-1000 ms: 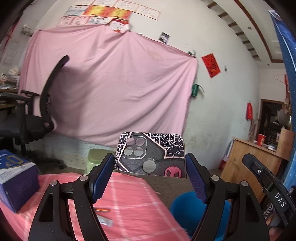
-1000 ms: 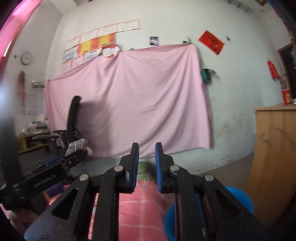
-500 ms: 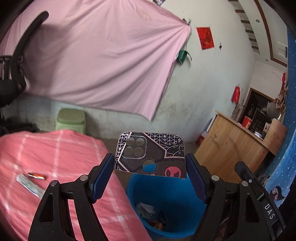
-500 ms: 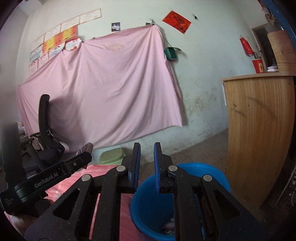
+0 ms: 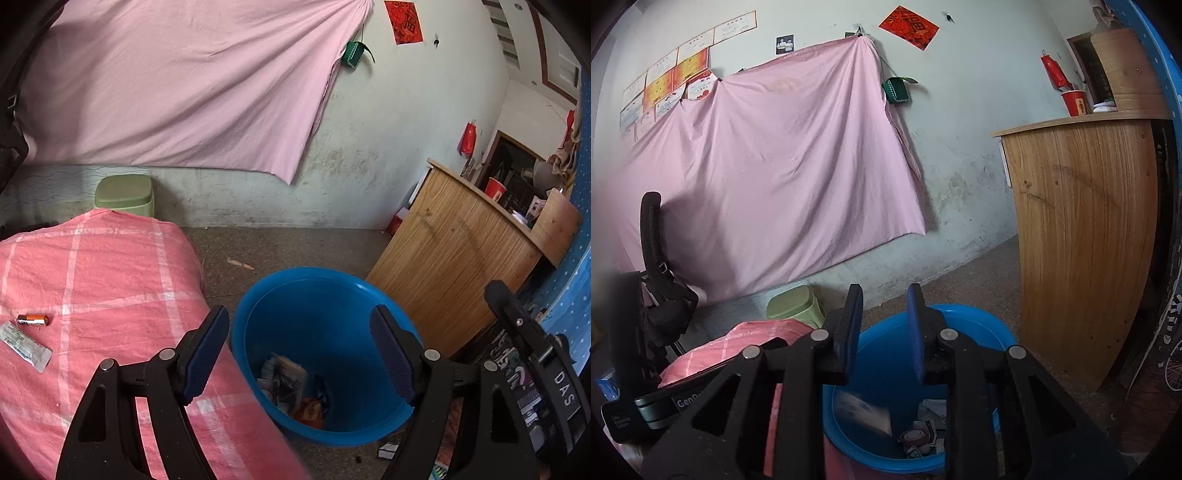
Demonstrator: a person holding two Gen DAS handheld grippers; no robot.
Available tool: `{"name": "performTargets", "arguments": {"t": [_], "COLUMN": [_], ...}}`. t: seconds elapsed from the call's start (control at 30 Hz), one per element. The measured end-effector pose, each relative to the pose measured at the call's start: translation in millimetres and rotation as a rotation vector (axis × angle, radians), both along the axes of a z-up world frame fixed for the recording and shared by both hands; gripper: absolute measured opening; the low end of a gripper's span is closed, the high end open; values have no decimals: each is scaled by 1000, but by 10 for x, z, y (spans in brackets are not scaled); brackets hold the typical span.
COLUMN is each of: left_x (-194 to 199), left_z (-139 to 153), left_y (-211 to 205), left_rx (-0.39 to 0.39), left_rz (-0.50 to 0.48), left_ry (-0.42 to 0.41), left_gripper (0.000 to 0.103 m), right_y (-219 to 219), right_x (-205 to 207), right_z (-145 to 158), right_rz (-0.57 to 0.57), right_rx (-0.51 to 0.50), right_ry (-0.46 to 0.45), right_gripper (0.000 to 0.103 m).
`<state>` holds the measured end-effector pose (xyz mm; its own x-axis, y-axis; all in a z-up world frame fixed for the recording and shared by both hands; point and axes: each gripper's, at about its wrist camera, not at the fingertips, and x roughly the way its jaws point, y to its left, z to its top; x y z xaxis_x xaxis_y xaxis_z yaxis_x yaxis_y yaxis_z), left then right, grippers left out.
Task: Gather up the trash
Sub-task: 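Open both tools above the basin to drop the phone case and clip, then move both open tools back over the table toward the battery and white tube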
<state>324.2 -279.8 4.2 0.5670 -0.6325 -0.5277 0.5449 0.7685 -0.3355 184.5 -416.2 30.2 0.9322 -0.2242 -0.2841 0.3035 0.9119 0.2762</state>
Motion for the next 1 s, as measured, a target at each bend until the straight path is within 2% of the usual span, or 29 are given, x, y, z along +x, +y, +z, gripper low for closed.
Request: {"name": "performTargets", "arguments": {"t": [0.23,0.3,0.47,0.63,0.73,1.0], "left_x": [-39,-57,-141,-223,-301,-442], "left_z": [84,133,272,348,372,371], "left_y": [267,352,659,963,1199,1768], "left_rx": [-31,-46,-64,-37,6,10], "left_rz": [66,88,160,231,297,450], "left_ry": [-49,-64,-149,-225,-298,-379], "left_gripper": [74,77,82,97,101,101], "right_y": [48,79,212,368,470,778], "right_x": [24,30,68,106,118,156], "right_z": [27,49,109,175,201,291], "right_rz": [14,23,54,96,131,232], "right_rx": [-28,-36,-76,-112,-137,-176], "right_ry": [-3,-10,-26,-57,-84,-166], "right_gripper": [61,66,78,102,103,103]}}
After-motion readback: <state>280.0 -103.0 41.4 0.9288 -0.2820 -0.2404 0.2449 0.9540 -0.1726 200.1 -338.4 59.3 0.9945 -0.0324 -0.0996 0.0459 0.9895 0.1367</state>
